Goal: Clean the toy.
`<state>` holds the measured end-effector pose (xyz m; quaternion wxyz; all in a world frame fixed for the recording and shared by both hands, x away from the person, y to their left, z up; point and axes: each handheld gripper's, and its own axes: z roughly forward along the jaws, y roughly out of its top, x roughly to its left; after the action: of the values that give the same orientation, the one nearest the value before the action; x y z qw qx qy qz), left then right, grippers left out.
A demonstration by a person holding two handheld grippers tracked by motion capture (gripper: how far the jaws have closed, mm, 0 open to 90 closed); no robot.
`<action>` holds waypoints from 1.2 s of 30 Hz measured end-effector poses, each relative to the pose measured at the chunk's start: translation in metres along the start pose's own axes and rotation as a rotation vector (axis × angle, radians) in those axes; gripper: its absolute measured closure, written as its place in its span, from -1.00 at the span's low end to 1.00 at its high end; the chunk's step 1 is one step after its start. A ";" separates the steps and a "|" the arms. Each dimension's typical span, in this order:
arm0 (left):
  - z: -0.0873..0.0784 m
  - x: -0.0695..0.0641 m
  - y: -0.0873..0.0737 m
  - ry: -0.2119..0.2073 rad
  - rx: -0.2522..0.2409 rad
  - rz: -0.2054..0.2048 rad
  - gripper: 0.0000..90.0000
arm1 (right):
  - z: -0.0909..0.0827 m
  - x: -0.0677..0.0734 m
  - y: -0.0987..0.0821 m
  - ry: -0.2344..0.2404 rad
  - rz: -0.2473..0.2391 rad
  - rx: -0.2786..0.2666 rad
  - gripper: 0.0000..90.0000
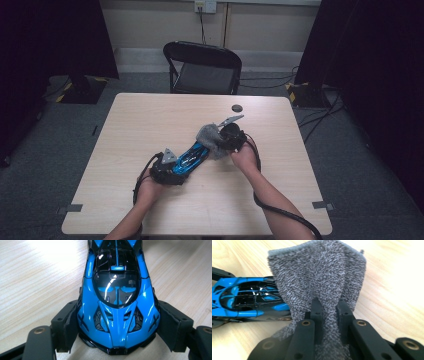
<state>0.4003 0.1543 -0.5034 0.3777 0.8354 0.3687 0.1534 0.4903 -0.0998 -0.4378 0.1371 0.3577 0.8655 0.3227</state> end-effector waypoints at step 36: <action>0.000 0.000 0.000 0.004 0.002 0.008 -0.43 | 0.018 0.102 0.005 0.226 -0.284 0.046 0.76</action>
<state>0.4006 0.1547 -0.5031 0.3755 0.8370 0.3662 0.1563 0.4295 -0.0172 -0.4492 0.0751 0.1963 0.9244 0.3183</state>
